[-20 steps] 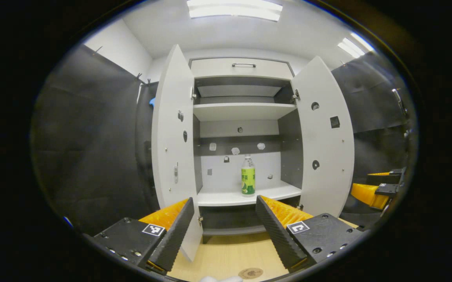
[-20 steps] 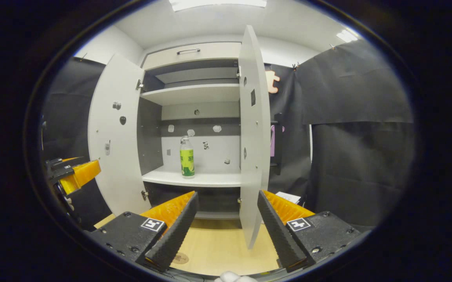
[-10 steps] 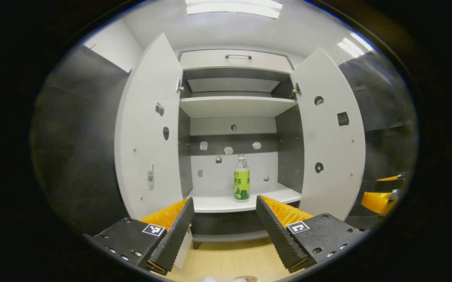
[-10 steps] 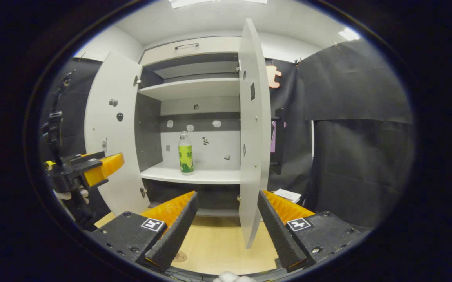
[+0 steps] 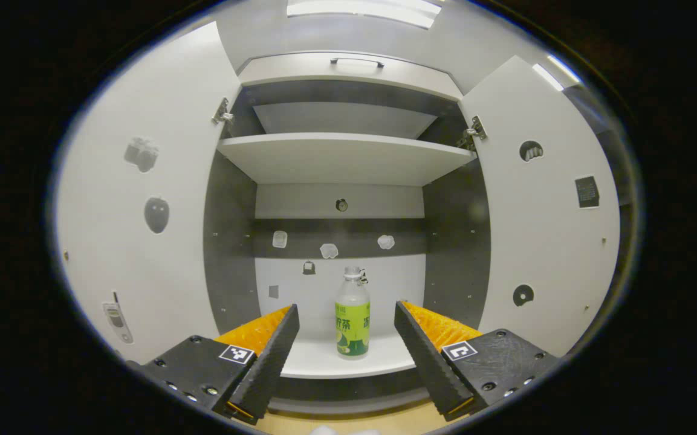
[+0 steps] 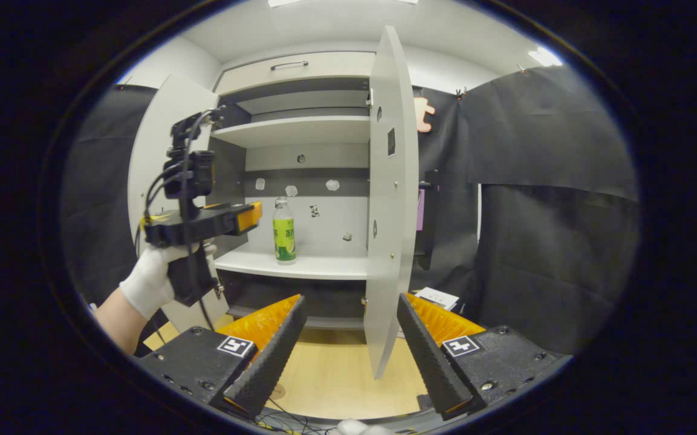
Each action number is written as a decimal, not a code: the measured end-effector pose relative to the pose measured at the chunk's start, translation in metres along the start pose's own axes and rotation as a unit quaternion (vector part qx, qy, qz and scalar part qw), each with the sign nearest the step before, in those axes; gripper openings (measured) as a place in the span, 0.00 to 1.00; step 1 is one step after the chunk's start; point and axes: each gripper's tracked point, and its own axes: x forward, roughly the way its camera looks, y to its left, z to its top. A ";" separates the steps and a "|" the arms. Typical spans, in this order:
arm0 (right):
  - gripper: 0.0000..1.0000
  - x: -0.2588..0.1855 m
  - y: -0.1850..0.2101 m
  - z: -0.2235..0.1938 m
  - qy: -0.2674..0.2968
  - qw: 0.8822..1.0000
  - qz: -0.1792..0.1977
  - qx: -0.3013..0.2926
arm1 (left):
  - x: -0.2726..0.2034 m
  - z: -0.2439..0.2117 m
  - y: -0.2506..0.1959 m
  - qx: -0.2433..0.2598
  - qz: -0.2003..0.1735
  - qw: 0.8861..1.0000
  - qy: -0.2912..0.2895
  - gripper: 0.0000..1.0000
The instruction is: Grasp the bottle in the cabinet with the left hand and place it on the coaster, then close the right door with the right hand and the left door with the left hand.
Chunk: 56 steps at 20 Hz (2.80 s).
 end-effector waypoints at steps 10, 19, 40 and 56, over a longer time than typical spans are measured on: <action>1.00 0.011 -0.015 0.001 0.017 0.999 -0.028 -0.013 | 0.125 -0.052 0.002 -0.006 0.046 0.998 0.041 0.97; 0.99 0.015 -0.030 -0.007 0.023 0.999 -0.045 0.001 | 0.161 -0.089 0.001 -0.011 0.050 0.996 0.079 0.90; 0.99 0.005 -0.011 -0.037 0.042 0.999 -0.006 0.012 | -0.058 -0.049 -0.012 0.011 -0.010 1.000 0.006 0.75; 0.99 -0.025 -0.024 -0.069 0.083 0.996 0.009 0.007 | -0.206 -0.250 -0.033 -0.016 -0.082 0.994 0.074 0.79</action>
